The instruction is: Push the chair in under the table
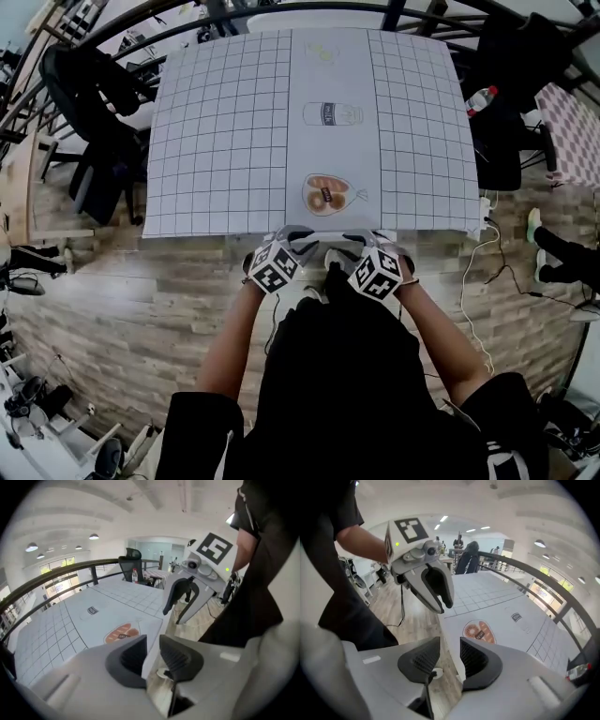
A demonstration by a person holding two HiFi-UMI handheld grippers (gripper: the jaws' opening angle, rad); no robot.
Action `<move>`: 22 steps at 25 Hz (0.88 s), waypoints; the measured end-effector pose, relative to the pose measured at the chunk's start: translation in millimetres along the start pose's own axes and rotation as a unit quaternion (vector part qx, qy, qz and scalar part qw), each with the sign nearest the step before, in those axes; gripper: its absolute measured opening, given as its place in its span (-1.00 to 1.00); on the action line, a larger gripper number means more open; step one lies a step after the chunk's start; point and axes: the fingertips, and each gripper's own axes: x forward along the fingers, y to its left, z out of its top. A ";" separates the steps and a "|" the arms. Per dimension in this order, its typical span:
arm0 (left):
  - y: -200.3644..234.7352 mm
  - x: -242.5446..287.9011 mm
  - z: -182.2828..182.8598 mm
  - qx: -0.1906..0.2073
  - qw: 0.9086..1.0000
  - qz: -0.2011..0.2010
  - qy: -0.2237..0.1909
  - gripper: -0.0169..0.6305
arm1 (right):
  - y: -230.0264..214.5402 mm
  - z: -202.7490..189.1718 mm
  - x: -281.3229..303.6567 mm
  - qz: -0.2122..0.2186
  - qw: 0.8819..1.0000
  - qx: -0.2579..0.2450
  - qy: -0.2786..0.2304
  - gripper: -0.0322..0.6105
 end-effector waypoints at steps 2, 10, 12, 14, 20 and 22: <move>-7.4 -16.6 6.2 -0.008 0.999 0.020 -0.031 -0.71 | 4.6 10.2 -17.5 -0.021 0.998 0.043 -0.043 -0.53; -52.4 -80.3 41.6 -0.076 0.982 0.058 -0.166 -0.88 | 1.9 57.1 -112.4 -0.107 0.931 0.259 -0.232 -0.75; -55.5 -97.6 53.4 -0.086 0.973 0.080 -0.201 -0.91 | -0.4 64.0 -131.9 -0.137 0.918 0.265 -0.262 -0.82; -64.7 -115.6 63.3 -0.088 0.964 0.096 -0.232 -0.91 | 5.8 67.2 -149.4 -0.157 0.906 0.270 -0.285 -0.89; -86.4 -167.5 100.6 -0.087 0.934 0.131 -0.321 -0.91 | 28.5 88.2 -199.3 -0.187 0.878 0.256 -0.358 -0.90; -92.7 -182.0 109.9 -0.091 0.923 0.145 -0.344 -0.91 | 36.9 95.8 -216.7 -0.197 0.869 0.250 -0.380 -0.90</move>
